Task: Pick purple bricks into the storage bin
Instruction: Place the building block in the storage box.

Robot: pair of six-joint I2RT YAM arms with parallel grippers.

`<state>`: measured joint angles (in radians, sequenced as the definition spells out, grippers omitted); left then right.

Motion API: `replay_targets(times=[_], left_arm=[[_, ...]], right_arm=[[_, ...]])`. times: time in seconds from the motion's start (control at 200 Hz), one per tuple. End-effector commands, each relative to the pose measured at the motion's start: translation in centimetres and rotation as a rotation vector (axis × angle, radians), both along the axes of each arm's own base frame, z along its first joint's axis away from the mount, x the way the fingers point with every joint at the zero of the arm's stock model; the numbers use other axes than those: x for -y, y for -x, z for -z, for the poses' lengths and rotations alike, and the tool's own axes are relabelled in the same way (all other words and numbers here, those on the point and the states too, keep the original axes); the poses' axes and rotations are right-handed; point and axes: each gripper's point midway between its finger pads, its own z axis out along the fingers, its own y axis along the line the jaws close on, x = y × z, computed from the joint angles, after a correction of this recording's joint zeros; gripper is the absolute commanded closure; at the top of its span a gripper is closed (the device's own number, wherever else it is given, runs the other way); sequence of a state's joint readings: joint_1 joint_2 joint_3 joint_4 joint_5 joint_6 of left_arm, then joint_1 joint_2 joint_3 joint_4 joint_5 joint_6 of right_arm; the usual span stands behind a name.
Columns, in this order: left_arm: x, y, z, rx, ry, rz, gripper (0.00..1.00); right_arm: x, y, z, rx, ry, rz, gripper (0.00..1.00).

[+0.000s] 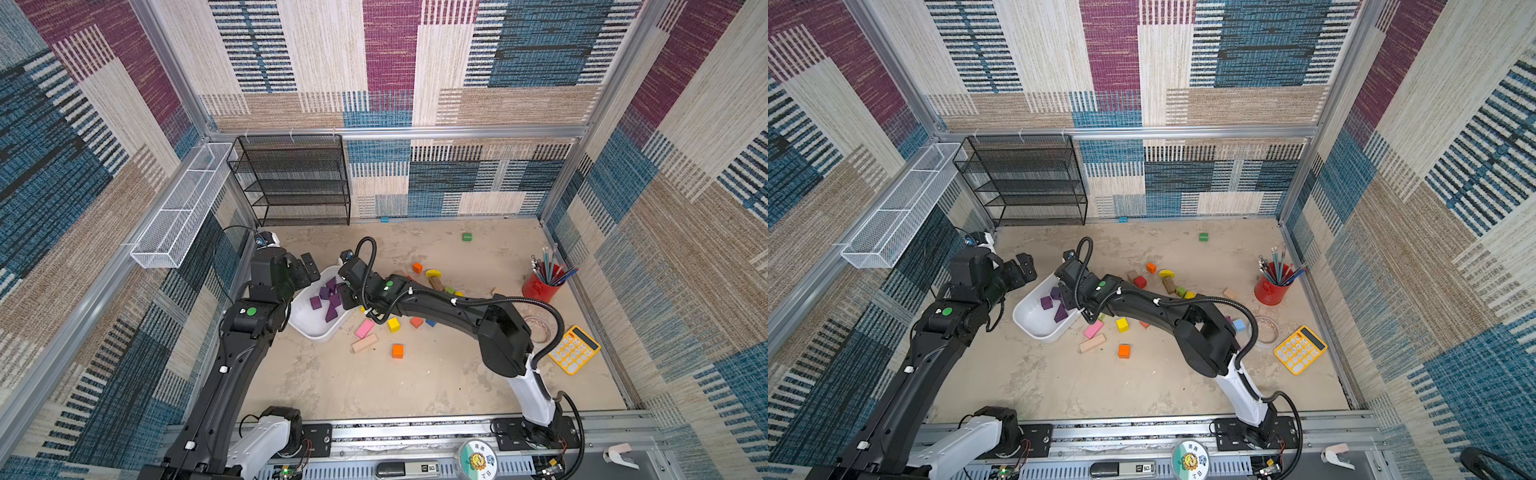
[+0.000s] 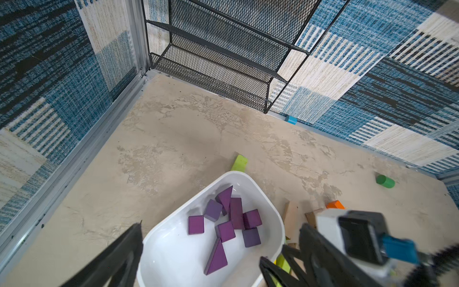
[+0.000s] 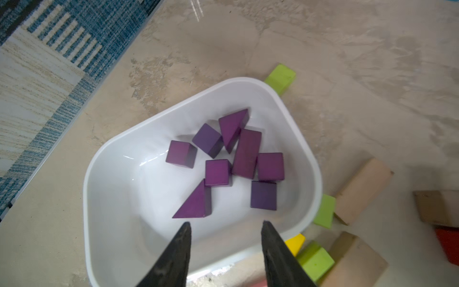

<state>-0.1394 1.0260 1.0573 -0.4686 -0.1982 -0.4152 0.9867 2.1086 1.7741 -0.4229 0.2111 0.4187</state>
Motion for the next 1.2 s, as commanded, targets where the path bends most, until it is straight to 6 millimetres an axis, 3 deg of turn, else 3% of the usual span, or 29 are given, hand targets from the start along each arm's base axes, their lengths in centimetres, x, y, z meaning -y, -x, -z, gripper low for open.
replay_targets(times=[0.0, 0.22, 0.436, 0.536, 0.716, 0.986, 1.197], left_arm=[[1.0, -0.2, 0.0, -0.007, 0.036, 0.044, 0.01], [2.7, -0.6, 0.8, -0.037, 0.091, 0.117, 0.01], [5.7, -0.9, 1.7, -0.071, 0.118, 0.225, 0.01], [8.0, -0.6, 2.2, -0.087, 0.087, 0.299, 0.01], [13.6, 0.4, 4.1, -0.155, -0.014, 0.472, 0.01], [21.2, 2.8, 10.0, -0.404, -0.195, 0.76, 0.1], [26.1, 5.9, 13.8, -0.56, -0.357, 0.943, 0.15]], right_arm=[[2.5, -0.2, -2.4, 0.055, -0.031, 0.076, 0.51], [9.7, 2.0, -2.6, 0.037, -0.015, 0.202, 0.47], [15.1, 3.8, 0.6, -0.065, -0.014, 0.343, 0.4], [17.2, 4.2, 1.3, -0.095, -0.042, 0.399, 0.39], [21.3, 4.6, -0.2, -0.1, -0.141, 0.48, 0.37], [29.1, 5.4, -2.8, -0.048, -0.236, 0.584, 0.33], [32.6, 5.4, -3.6, -0.013, -0.248, 0.613, 0.31]])
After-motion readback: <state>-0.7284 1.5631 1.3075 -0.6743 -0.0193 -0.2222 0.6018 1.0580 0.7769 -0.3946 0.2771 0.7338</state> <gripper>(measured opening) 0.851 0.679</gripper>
